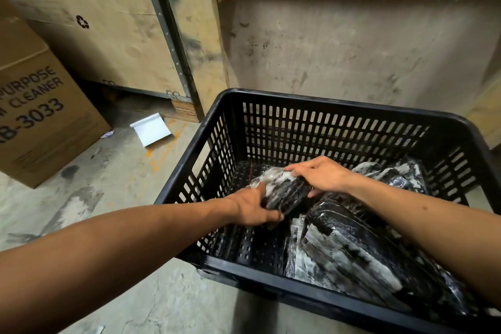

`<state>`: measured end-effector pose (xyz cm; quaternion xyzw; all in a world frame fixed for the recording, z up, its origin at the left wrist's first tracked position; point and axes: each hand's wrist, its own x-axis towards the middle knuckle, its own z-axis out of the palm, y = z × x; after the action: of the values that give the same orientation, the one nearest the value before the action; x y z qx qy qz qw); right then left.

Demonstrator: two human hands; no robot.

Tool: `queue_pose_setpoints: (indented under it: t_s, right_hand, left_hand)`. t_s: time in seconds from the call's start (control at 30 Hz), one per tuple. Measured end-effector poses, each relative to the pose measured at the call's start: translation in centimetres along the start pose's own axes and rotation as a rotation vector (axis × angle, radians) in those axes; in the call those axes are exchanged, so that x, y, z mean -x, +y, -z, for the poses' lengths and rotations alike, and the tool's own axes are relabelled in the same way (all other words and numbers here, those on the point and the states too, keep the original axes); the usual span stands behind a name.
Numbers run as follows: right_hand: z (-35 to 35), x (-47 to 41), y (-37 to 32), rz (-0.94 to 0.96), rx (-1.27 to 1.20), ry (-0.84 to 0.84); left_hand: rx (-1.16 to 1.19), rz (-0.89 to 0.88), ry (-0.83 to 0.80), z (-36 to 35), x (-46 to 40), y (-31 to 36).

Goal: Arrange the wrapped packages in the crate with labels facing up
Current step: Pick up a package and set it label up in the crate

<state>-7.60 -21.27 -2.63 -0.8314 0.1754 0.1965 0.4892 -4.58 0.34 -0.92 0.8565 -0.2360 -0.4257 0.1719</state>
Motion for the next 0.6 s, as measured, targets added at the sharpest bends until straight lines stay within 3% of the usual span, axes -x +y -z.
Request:
queue_pose_setpoints:
  t_s: [0.1,0.2,0.37,0.6]
  right_hand:
    - [0.6,0.7,-0.5,-0.032,-0.113,0.067]
    - [1.2,1.7,-0.8,0.068,0.107,0.052]
    - [1.5,2.3,-0.6,0.318,0.467,-0.003]
    - [0.4,1.2,-0.2,0.363,0.638,0.063]
  left_hand:
    - [0.0,-0.081,0.164,1.0,0.4,-0.1]
    - [-0.046,-0.117,0.308,1.6,0.5,-0.7]
    - [0.029,-0.139,0.405,1.3,0.1,-1.3]
    - [0.085,-0.153,0.561,1.6,-0.3,-1.7]
